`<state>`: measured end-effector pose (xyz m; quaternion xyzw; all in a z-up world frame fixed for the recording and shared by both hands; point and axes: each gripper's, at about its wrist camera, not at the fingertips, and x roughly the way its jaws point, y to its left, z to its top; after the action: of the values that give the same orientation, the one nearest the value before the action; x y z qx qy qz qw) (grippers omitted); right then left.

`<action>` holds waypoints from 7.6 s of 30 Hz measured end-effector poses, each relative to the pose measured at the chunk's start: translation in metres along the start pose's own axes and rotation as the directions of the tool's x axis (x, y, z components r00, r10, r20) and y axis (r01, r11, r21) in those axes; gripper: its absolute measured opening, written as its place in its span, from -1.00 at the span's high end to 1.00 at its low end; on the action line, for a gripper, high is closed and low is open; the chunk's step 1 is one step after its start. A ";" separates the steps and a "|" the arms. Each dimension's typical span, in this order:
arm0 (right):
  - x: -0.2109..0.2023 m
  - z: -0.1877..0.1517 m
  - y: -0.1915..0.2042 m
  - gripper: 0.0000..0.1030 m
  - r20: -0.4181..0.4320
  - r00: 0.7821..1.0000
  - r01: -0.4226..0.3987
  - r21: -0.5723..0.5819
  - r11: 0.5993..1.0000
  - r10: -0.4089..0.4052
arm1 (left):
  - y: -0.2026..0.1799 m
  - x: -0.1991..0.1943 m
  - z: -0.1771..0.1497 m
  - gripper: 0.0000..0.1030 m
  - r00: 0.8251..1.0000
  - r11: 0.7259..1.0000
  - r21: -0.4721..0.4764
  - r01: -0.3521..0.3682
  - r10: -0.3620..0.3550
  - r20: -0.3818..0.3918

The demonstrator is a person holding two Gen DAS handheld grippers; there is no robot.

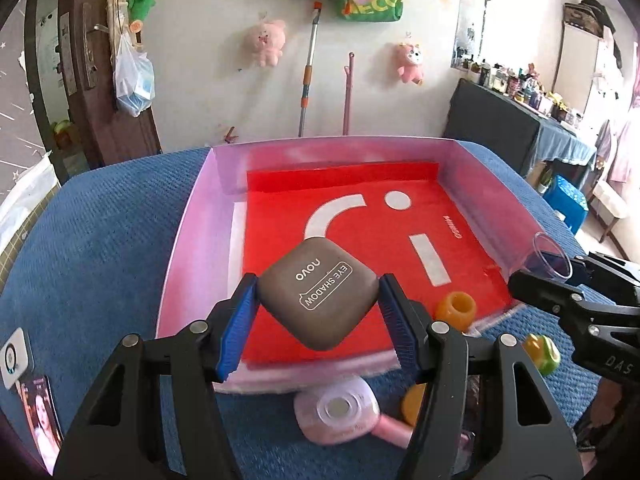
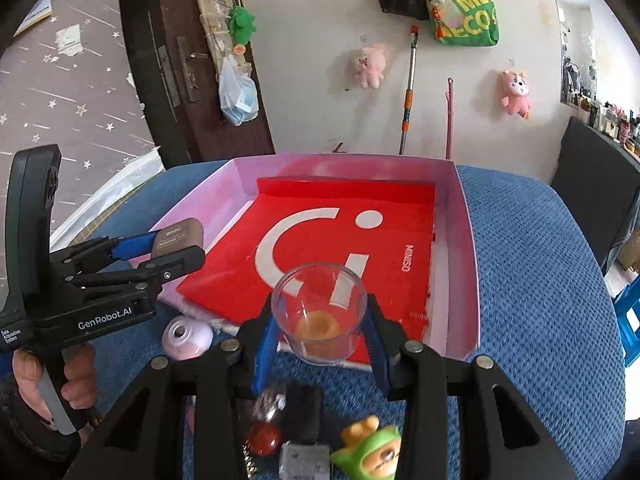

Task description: Organize rigid objects

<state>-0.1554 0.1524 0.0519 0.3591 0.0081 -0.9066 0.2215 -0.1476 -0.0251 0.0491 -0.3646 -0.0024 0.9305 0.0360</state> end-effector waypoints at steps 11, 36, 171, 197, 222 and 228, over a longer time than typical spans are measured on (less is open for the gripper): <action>0.035 0.023 -0.009 0.18 -0.041 0.998 0.036 -0.008 0.999 -0.036 | 0.010 0.033 0.022 -0.14 0.999 0.999 0.011 -0.041 0.041 -0.029; 0.110 0.055 -0.023 0.18 -0.155 0.980 0.123 -0.019 0.992 -0.124 | 0.020 0.087 0.046 -0.14 0.989 0.999 0.002 -0.052 0.052 -0.135; 0.077 0.039 -0.005 -0.49 -0.346 0.935 0.088 0.029 0.996 -0.073 | 0.015 0.032 0.023 -0.75 0.979 0.994 0.049 -0.102 0.109 -0.172; 0.082 0.022 0.008 0.35 -0.425 0.905 0.026 0.087 0.996 0.014 | 0.016 0.003 -0.004 -0.75 0.982 0.996 0.032 -0.088 0.092 -0.167; 0.094 0.024 0.013 0.23 -0.419 0.908 0.022 0.042 0.999 -0.002 | 0.009 0.000 -0.028 -0.75 0.977 0.998 0.024 -0.056 0.060 -0.203; 0.036 0.017 0.010 0.23 -0.367 0.930 -0.006 0.033 0.999 0.018 | 0.004 -0.017 -0.042 -0.75 0.981 1.000 -0.001 -0.004 0.004 -0.196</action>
<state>-0.1857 0.1265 0.0420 0.5259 0.0328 -0.8220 0.2160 -0.1066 -0.0317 0.0297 -0.4545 0.0011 0.8901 0.0338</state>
